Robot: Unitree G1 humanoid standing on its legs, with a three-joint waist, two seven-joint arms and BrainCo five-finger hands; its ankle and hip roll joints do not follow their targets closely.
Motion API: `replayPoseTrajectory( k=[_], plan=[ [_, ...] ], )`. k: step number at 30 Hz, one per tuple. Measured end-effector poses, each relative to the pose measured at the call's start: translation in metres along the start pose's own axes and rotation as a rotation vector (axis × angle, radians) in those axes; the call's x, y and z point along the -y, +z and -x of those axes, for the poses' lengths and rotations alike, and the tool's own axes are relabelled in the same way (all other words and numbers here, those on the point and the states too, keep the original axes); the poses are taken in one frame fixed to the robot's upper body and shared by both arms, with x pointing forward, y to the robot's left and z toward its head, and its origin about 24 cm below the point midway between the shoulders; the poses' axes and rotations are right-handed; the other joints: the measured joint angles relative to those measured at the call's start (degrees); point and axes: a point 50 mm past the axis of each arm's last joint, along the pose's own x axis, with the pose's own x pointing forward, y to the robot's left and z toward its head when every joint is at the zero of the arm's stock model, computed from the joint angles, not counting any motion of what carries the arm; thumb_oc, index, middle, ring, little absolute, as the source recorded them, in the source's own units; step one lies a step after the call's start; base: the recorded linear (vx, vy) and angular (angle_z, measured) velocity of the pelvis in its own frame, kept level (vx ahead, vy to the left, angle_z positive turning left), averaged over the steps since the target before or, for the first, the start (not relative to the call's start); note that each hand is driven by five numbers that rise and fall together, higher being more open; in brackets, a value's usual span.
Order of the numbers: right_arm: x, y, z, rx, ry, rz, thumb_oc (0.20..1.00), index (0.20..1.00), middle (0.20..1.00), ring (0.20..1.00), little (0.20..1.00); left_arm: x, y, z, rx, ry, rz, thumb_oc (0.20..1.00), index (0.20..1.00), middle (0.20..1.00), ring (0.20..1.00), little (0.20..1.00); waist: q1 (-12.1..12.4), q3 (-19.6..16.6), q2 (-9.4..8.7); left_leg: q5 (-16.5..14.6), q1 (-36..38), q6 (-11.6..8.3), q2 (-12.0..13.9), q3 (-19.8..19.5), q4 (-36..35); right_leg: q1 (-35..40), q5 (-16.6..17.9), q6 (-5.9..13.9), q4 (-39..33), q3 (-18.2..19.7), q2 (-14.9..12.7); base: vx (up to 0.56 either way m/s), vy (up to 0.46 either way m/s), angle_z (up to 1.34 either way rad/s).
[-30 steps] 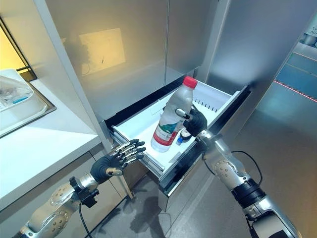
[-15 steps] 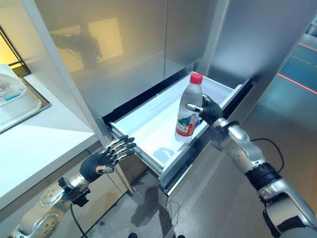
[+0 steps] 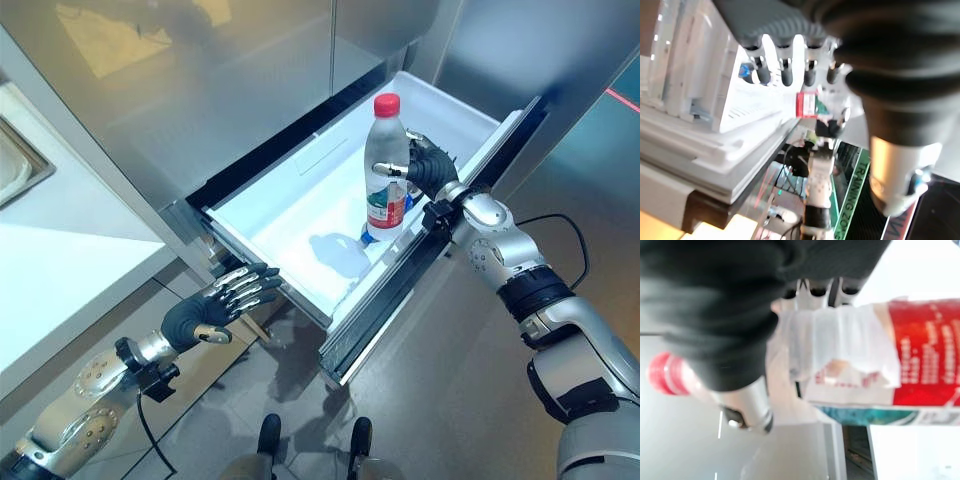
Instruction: Take the drinks into the refrigerator
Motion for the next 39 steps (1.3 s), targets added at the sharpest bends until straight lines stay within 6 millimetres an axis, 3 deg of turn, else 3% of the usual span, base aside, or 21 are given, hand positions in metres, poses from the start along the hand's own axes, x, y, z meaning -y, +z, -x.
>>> replayPoseTrajectory(
  k=[4, 10, 20, 39],
  plan=[
    [-0.012, 0.01, -0.014, 0.024, 0.029, 0.01, 0.2, 0.2, 0.2, 0.2, 0.2, 0.001, 0.005, -0.008, 0.009, -0.029, -0.019, 1.0, 1.0, 1.0, 1.0, 1.0, 0.1, 1.4, -0.36, 0.0, -1.2, -0.01, 0.0, 0.0, 0.3, -1.2, 0.2, -0.03, 0.0, 0.0, 0.0, 0.0, 0.0, 0.0],
    [-0.026, 0.009, -0.025, 0.02, 0.064, 0.008, 0.2, 0.2, 0.2, 0.2, 0.2, 0.0, 0.007, -0.012, -0.01, -0.054, -0.045, 1.0, 1.0, 1.0, 1.0, 1.0, 0.3, 2.4, -1.42, 0.0, -2.4, -0.02, -0.1, 0.1, 0.6, -2.2, 0.3, -0.07, 0.1, 0.0, 0.0, -0.01, 0.0, -0.01],
    [-0.035, -0.019, -0.025, -0.175, 0.189, 0.296, 0.2, 0.2, 0.2, 0.2, 0.2, -0.003, 0.017, -0.015, -0.033, -0.092, -0.116, 1.0, 1.0, 1.0, 1.0, 1.0, 2.5, 5.6, -2.38, 0.0, -5.1, -0.1, -0.1, -0.1, 2.1, -4.2, 1.0, -0.31, 0.2, -0.1, 0.0, -0.02, -0.013, 0.0],
    [-0.02, -0.022, -0.024, -0.256, 0.177, 0.468, 0.2, 0.2, 0.2, 0.2, 0.2, -0.006, 0.033, -0.024, 0.013, -0.113, -0.181, 1.0, 1.0, 1.0, 1.0, 1.0, 4.7, 7.4, -3.78, -0.2, -9.2, -0.31, -0.4, -1.9, 5.0, -6.7, 1.2, -0.49, 1.7, -2.4, -0.2, -0.03, -0.009, 0.05]
  ],
)
